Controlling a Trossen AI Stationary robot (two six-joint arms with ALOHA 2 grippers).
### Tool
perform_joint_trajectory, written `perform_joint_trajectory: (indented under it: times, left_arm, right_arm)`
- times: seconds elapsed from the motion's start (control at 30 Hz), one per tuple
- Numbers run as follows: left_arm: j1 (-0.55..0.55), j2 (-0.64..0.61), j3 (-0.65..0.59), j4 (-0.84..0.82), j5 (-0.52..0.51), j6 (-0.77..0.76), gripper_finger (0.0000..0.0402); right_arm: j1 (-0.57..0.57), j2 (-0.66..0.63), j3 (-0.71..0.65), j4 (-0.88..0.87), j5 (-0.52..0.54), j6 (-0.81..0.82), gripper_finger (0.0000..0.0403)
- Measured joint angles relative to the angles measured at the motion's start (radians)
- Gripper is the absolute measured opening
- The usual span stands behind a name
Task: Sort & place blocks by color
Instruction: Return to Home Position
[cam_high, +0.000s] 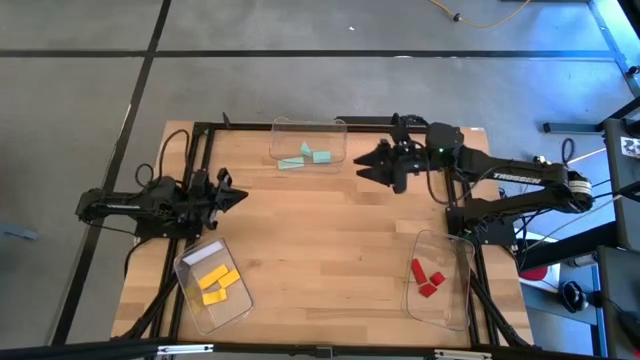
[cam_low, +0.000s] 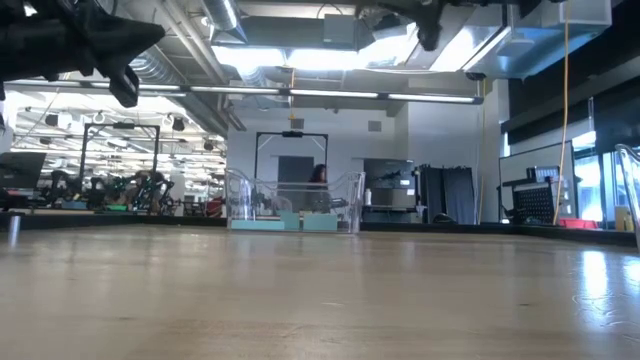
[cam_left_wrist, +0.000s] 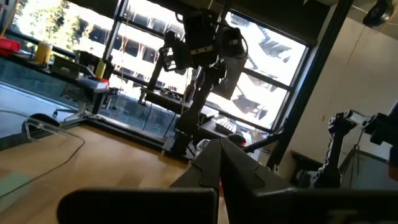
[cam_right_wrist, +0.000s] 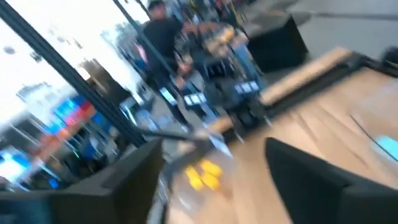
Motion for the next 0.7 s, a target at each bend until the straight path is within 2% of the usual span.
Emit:
perform_joint_trajectory:
  times: [0.07,0.23,0.3,0.47,0.7]
  left_arm:
    - [0.000,0.000,0.000,0.003,0.000,0.001,0.0000]
    - [0.000,0.000,0.000,0.005,0.001,0.001,0.0000]
    - [0.000,0.000,0.000,0.004,0.001,0.001,0.0000]
    - [0.000,-0.001,0.000,0.005,0.001,0.001,0.0000]
    - [0.000,-0.001,0.000,0.004,0.001,0.001,0.0000]
  right_arm:
    - [0.000,-0.040,0.000,-0.103,0.000,-0.075,0.0236]
    - [0.024,-0.163,0.000,-0.331,0.002,-0.255,0.0070]
    - [0.029,-0.227,-0.021,-0.356,-0.013,-0.300,0.0020]
    - [0.048,-0.445,-0.261,-0.200,-0.077,-0.268,0.0009]
    - [0.059,-0.692,-0.677,0.338,-0.043,-0.057,0.0002]
